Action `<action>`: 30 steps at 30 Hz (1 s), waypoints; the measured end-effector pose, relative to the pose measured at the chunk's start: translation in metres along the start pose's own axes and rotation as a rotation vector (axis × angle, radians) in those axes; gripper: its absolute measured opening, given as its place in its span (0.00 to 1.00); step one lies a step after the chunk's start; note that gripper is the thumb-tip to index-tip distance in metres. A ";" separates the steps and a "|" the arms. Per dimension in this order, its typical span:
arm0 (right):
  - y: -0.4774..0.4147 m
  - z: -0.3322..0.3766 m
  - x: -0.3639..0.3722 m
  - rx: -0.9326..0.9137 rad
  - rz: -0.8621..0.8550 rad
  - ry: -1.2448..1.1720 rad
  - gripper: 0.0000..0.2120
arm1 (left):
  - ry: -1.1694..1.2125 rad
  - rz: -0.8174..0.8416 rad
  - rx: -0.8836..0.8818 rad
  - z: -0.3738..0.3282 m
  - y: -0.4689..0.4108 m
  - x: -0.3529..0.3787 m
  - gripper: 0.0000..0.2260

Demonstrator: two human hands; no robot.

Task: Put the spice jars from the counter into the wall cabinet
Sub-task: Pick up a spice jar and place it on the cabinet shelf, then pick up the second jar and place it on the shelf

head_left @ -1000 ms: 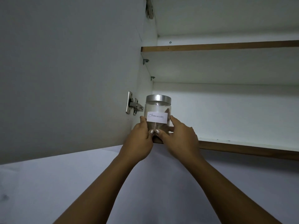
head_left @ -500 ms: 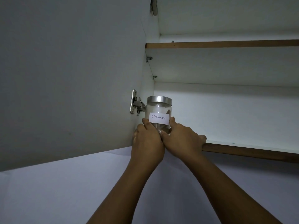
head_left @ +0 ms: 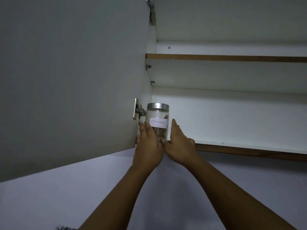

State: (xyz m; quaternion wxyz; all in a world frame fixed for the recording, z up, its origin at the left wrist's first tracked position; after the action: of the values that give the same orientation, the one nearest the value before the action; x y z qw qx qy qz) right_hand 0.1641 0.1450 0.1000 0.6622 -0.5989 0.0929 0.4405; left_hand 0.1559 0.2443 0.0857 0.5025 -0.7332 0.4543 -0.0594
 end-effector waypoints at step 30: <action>0.566 -0.227 -0.040 0.253 0.485 -0.054 0.30 | -0.033 0.656 -0.129 -0.154 0.552 0.188 0.27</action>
State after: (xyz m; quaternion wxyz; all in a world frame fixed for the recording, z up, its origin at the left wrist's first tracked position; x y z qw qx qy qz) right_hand -0.1613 -0.1319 -0.3373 0.6092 -0.4599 0.2701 0.5868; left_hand -0.1540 -0.0429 -0.3453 0.4547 -0.5792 0.6606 0.1462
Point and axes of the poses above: each hand's wrist, its own y-axis away from the middle knuckle, its own x-axis out of the palm, z = x × y, the point moved 8 cm from there along -y, towards the middle knuckle, and after that the axes turned 1 degree about -z, right-handed, at the moved point
